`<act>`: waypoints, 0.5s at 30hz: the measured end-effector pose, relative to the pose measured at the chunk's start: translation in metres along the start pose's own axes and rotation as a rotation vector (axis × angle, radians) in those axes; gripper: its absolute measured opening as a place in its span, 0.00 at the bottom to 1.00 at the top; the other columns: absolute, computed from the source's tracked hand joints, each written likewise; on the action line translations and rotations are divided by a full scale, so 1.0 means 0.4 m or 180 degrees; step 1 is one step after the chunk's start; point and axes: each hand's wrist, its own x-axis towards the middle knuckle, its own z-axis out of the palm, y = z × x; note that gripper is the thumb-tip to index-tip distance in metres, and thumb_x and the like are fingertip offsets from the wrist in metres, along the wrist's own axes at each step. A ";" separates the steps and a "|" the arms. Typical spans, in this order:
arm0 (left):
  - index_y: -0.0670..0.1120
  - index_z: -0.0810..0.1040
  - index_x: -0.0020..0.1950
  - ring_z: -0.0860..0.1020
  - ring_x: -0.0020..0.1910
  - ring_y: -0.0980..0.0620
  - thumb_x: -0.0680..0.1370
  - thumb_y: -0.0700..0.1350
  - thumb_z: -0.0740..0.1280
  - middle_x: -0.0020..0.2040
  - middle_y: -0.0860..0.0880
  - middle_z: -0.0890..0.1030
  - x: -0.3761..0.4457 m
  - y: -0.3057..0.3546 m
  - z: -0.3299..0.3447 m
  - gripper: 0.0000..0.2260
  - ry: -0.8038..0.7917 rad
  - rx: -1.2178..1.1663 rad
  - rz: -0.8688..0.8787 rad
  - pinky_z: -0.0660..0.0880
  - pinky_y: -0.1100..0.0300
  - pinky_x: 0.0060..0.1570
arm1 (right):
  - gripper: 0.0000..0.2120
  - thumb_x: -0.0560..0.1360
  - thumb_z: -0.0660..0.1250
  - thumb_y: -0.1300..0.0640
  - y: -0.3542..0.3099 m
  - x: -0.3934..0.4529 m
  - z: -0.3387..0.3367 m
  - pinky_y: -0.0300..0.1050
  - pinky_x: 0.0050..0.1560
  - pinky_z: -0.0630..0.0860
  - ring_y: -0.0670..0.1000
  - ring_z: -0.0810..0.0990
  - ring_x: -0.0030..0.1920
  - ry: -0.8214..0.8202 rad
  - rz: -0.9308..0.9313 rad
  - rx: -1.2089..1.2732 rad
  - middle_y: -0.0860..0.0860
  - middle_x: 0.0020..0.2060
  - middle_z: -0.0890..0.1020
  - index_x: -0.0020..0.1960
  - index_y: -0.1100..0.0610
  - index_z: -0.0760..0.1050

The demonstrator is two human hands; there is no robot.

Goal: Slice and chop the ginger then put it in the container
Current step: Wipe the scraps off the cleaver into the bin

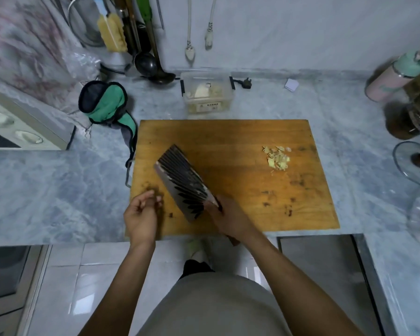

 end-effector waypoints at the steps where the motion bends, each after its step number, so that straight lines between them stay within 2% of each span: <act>1: 0.42 0.81 0.53 0.81 0.36 0.60 0.81 0.38 0.66 0.40 0.51 0.83 -0.017 -0.007 0.003 0.05 -0.0007 0.0000 0.0007 0.78 0.64 0.46 | 0.15 0.83 0.61 0.46 0.018 -0.016 -0.025 0.46 0.37 0.72 0.46 0.76 0.35 0.0144 0.0125 -0.0005 0.49 0.35 0.77 0.42 0.54 0.72; 5: 0.43 0.82 0.50 0.81 0.38 0.56 0.81 0.38 0.66 0.40 0.50 0.84 -0.097 -0.032 0.015 0.05 -0.0153 0.0096 -0.0072 0.79 0.67 0.44 | 0.10 0.84 0.59 0.49 0.080 -0.074 -0.156 0.42 0.40 0.72 0.48 0.78 0.38 0.0700 0.0410 0.0046 0.49 0.40 0.79 0.52 0.54 0.73; 8: 0.43 0.82 0.49 0.81 0.39 0.56 0.81 0.38 0.65 0.40 0.50 0.84 -0.150 -0.037 0.028 0.06 -0.0333 0.0208 -0.0050 0.78 0.67 0.45 | 0.11 0.85 0.60 0.52 0.082 -0.080 -0.183 0.36 0.34 0.68 0.44 0.74 0.35 0.0895 0.0311 -0.0118 0.47 0.35 0.75 0.45 0.55 0.71; 10: 0.43 0.81 0.49 0.80 0.39 0.58 0.81 0.37 0.64 0.40 0.51 0.83 -0.170 -0.032 0.045 0.07 -0.0383 0.0374 0.0070 0.76 0.68 0.46 | 0.12 0.84 0.60 0.52 0.071 -0.084 -0.152 0.38 0.33 0.65 0.42 0.71 0.34 0.0789 0.0210 -0.0205 0.45 0.34 0.72 0.43 0.54 0.69; 12: 0.45 0.81 0.49 0.79 0.43 0.58 0.81 0.37 0.63 0.43 0.52 0.82 -0.173 -0.025 0.072 0.08 -0.0402 0.0632 0.0238 0.74 0.65 0.49 | 0.13 0.84 0.59 0.49 0.058 -0.098 -0.109 0.41 0.34 0.64 0.41 0.70 0.34 0.0525 0.0051 -0.0252 0.45 0.34 0.72 0.46 0.56 0.70; 15: 0.46 0.80 0.52 0.78 0.52 0.51 0.81 0.40 0.62 0.49 0.50 0.82 -0.162 -0.026 0.114 0.07 -0.0474 0.1265 0.0438 0.70 0.62 0.53 | 0.16 0.84 0.59 0.48 0.071 -0.120 -0.068 0.36 0.32 0.66 0.43 0.71 0.35 0.0141 -0.0032 -0.0230 0.49 0.36 0.76 0.50 0.60 0.74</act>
